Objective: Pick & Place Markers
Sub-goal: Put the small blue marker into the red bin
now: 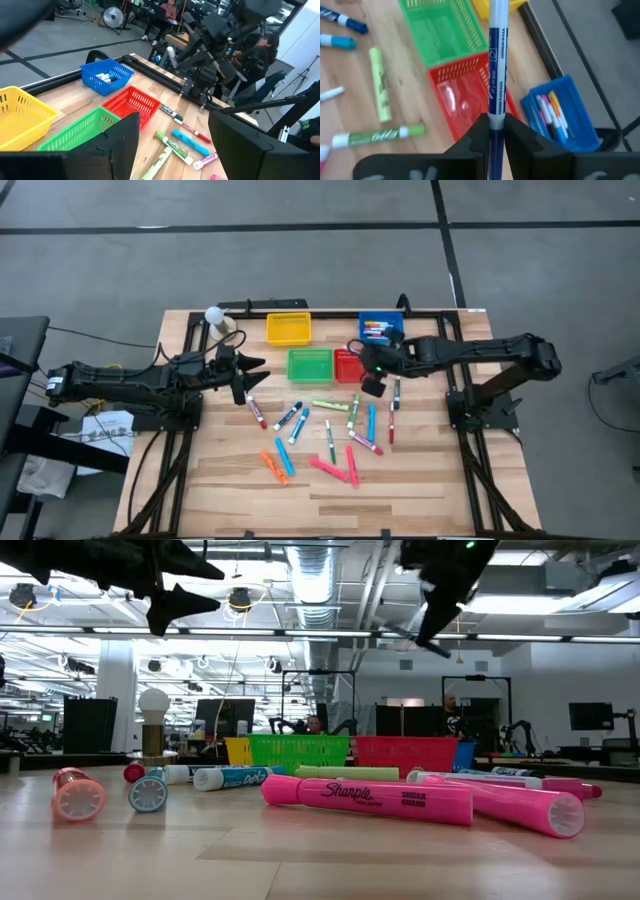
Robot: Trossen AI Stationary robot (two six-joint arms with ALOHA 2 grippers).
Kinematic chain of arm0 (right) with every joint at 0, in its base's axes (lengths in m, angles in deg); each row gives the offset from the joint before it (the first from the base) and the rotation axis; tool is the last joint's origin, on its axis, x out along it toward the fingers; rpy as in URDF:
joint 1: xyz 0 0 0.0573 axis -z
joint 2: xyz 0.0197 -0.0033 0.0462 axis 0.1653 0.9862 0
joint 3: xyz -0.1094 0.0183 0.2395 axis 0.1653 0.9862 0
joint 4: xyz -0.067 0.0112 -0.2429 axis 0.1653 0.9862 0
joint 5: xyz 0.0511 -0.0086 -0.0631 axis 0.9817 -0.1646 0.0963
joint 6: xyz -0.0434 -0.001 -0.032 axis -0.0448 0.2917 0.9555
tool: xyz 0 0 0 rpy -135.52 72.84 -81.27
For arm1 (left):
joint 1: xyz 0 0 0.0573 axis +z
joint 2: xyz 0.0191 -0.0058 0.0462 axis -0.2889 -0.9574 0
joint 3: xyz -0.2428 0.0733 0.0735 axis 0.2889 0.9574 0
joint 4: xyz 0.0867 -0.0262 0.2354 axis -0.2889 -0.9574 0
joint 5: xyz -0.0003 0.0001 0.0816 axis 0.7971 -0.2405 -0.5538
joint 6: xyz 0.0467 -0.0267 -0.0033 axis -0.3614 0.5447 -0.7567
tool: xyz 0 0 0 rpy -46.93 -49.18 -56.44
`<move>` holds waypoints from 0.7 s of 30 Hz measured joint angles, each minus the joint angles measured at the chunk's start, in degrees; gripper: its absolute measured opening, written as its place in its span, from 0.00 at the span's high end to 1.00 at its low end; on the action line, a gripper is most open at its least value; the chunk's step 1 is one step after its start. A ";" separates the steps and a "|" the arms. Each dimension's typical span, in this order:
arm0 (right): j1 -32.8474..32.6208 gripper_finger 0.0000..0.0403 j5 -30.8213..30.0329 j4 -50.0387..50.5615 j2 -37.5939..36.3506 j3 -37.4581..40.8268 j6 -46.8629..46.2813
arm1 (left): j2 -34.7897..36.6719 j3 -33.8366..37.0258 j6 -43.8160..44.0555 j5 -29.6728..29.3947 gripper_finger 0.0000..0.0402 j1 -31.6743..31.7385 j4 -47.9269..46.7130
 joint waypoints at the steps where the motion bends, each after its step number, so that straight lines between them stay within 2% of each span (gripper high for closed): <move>1: 0.83 0.92 0.54 -0.48 0.47 -0.02 1.15 | 0.00 0.00 -0.01 0.00 0.41 -0.02 0.00; 21: 12.22 0.90 6.92 -7.74 11.67 -1.09 17.65 | -3.96 -0.01 0.00 -0.41 0.41 0.07 2.66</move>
